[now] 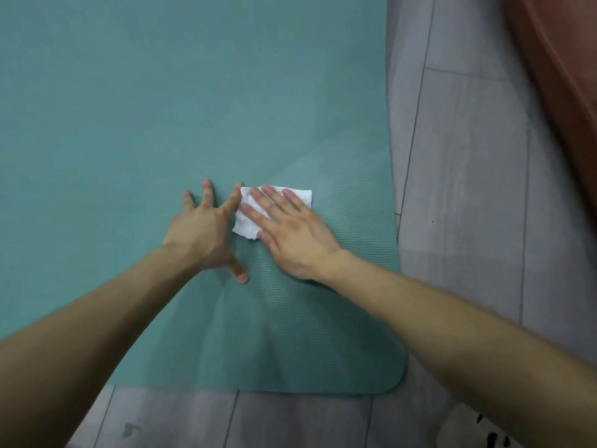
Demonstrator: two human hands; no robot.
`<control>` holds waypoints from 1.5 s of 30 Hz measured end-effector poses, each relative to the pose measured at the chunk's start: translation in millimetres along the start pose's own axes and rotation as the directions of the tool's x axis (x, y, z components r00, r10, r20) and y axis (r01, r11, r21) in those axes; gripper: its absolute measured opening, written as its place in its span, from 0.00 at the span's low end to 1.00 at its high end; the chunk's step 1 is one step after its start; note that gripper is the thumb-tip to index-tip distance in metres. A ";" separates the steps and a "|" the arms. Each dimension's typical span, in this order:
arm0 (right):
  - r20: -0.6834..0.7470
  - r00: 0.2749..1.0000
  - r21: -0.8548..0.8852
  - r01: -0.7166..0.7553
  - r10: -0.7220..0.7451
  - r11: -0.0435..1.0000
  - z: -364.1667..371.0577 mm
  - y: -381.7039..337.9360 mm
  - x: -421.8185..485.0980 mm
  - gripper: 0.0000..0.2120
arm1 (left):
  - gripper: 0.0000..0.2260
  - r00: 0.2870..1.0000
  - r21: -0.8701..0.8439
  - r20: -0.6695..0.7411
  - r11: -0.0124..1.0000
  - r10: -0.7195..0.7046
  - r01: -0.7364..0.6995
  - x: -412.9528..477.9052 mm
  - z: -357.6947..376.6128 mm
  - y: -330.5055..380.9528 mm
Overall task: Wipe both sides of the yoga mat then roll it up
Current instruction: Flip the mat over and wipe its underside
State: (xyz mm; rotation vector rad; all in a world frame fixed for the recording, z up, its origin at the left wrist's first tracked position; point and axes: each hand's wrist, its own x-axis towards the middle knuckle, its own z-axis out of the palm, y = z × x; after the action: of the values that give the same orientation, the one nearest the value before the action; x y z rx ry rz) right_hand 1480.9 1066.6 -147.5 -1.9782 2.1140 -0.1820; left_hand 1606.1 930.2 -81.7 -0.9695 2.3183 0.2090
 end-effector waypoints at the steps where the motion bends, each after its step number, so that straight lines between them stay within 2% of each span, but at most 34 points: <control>1: -0.015 1.000 0.009 -0.011 0.011 1.000 -3.3 16.6 3.3 0.28 | 0.81 1.000 0.002 -0.002 1.000 0.004 -0.004 0.5 0.2 0.5; 3: -0.058 0.977 0.027 -0.203 0.204 0.979 -17.7 69.5 16.5 0.28 | 0.80 1.000 -0.004 -0.007 1.000 0.011 -0.011 0.3 -1.0 -0.3; 5: -0.070 0.878 0.062 -0.470 0.473 0.881 -37.2 122.4 25.4 0.29 | 0.80 1.000 -0.013 -0.015 1.000 0.015 -0.015 -0.6 -0.5 -1.4; 6: -0.076 0.832 0.063 -0.546 0.550 0.835 -43.3 140.1 27.0 0.29 | 0.80 1.000 -0.014 -0.019 1.000 0.017 -0.017 -0.1 -0.1 -1.3; 8: -0.107 0.793 0.068 -0.596 0.599 0.801 -45.8 150.0 30.2 0.29 | 0.81 1.000 -0.030 -0.019 0.999 0.011 -0.011 0.9 0.7 -0.2; 10: -0.126 0.773 0.103 -0.613 0.622 0.783 -38.6 131.0 32.0 0.29 | 0.81 1.000 -0.043 -0.014 0.999 0.002 -0.003 2.1 2.3 0.3; 11: -0.132 0.781 0.098 -0.602 0.610 0.792 -32.6 114.7 33.6 0.29 | 0.81 1.000 -0.044 -0.011 0.999 0.003 -0.004 3.0 2.8 0.2; 12: -0.128 0.824 0.073 -0.548 0.552 0.834 -26.2 94.4 35.3 0.29 | 0.81 1.000 -0.042 -0.006 0.999 0.008 -0.008 4.1 2.9 0.3; 14: -0.061 0.949 0.012 -0.310 0.310 0.951 -14.3 45.2 35.9 0.28 | 0.81 1.000 -0.032 0.004 0.999 0.021 -0.021 5.4 4.0 -1.2; 15: -0.021 0.983 -0.010 -0.182 0.182 0.983 -8.3 24.0 31.6 0.28 | 0.81 1.000 -0.013 -0.001 1.000 0.028 -0.028 5.7 3.8 -1.8; 17: 0.005 0.998 -0.013 -0.063 0.063 0.998 -4.7 14.7 22.0 0.27 | 0.76 0.997 0.046 -0.038 0.997 0.061 -0.059 8.5 -2.1 -3.9; 19: -0.029 0.986 -0.006 -0.167 0.167 0.986 -12.3 39.7 22.0 0.27 | 0.65 0.985 0.118 -0.090 0.983 0.149 -0.138 16.1 -12.1 -12.0; 22: -0.031 0.870 0.048 -0.490 0.492 0.870 -33.1 80.5 31.3 0.28 | 0.52 0.949 0.252 -0.027 0.921 0.314 -0.297 22.9 -36.4 -39.2; 24: -0.043 0.809 0.061 -0.583 0.586 0.810 -36.3 86.6 39.5 0.29 | 0.48 0.885 0.449 0.013 0.788 0.465 -0.420 17.8 -45.7 -65.4; 26: -0.053 0.773 0.072 -0.628 0.632 0.775 -31.1 70.4 47.3 0.29 | 0.45 0.783 0.632 0.061 0.583 0.619 -0.510 11.3 -47.1 -98.9; 28: -0.042 0.825 0.051 -0.561 0.563 0.826 -23.5 33.1 61.8 0.29 | 0.42 0.696 0.695 0.072 0.465 0.714 -0.549 5.4 -40.3 -132.9; 29: -0.033 0.882 0.027 -0.469 0.470 0.883 -17.6 4.8 70.2 0.28 | 0.40 0.653 0.685 0.035 0.458 0.757 -0.567 4.5 -31.2 -146.9; 31: 0.008 0.971 -0.029 -0.240 0.240 0.970 0.9 -63.1 84.6 0.28 | 0.36 0.625 0.619 -0.115 0.548 0.772 -0.563 3.1 -0.9 -166.4; 33: 0.036 0.996 -0.048 -0.075 0.077 0.996 13.7 -92.2 87.1 0.27 | 0.33 0.677 0.476 -0.248 0.696 0.693 -0.538 5.7 34.3 -175.0; 34: 0.038 0.998 -0.042 -0.050 0.052 0.998 12.8 -83.3 85.7 0.26 | 0.33 0.708 0.413 -0.291 0.752 0.643 -0.513 6.4 51.0 -177.0; 35: 0.009 0.995 -0.053 -0.101 0.101 0.993 7.6 -63.3 83.8 0.27 | 0.32 0.724 0.365 -0.336 0.792 0.603 -0.489 7.2 64.6 -178.2; 36: -0.007 0.975 -0.057 -0.220 0.220 0.974 -1.0 -36.1 81.4 0.27 | 0.32 0.723 0.329 -0.382 0.816 0.575 -0.475 8.1 76.0 -180.0; 37: -0.034 0.922 -0.043 -0.386 0.385 0.921 -11.1 -5.4 77.8 0.27 | 0.31 0.715 0.287 -0.429 0.834 0.552 -0.471 7.9 85.2 -181.5; 39: -0.052 0.728 0.005 -0.685 0.684 0.729 -31.5 48.2 66.1 0.28 | 0.29 0.679 0.181 -0.523 0.845 0.516 -0.503 10.3 96.6 -183.6; 40: -0.051 0.650 0.031 -0.758 0.758 0.652 -35.4 58.2 64.2 0.29 | 0.28 0.659 0.138 -0.560 0.841 0.502 -0.524 11.4 100.6 -185.2; 41: -0.058 0.622 0.055 -0.779 0.781 0.625 -34.3 53.8 67.6 0.29 | 0.28 0.642 0.108 -0.589 0.835 0.491 -0.540 12.1 103.5 -186.6; 42: -0.053 0.652 0.052 -0.754 0.756 0.655 -29.8 36.4 76.0 0.29 | 0.27 0.626 0.091 -0.610 0.827 0.486 -0.554 13.4 105.0 -187.8; 43: -0.045 0.734 0.026 -0.677 0.677 0.736 -22.8 10.0 85.8 0.29 | 0.26 0.610 0.080 -0.626 0.818 0.486 -0.570 14.4 105.8 -188.5; 45: -0.004 0.919 -0.041 -0.394 0.394 0.918 -1.5 -55.9 98.9 0.28 | 0.24 0.573 0.050 -0.671 0.800 0.470 -0.597 16.7 109.3 -188.8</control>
State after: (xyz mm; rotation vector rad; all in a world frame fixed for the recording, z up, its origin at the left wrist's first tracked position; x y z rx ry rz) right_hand 1529.1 963.9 -140.7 -1.5221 2.4741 -0.0607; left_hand 1779.3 824.0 -163.1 -0.3798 3.2858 0.3809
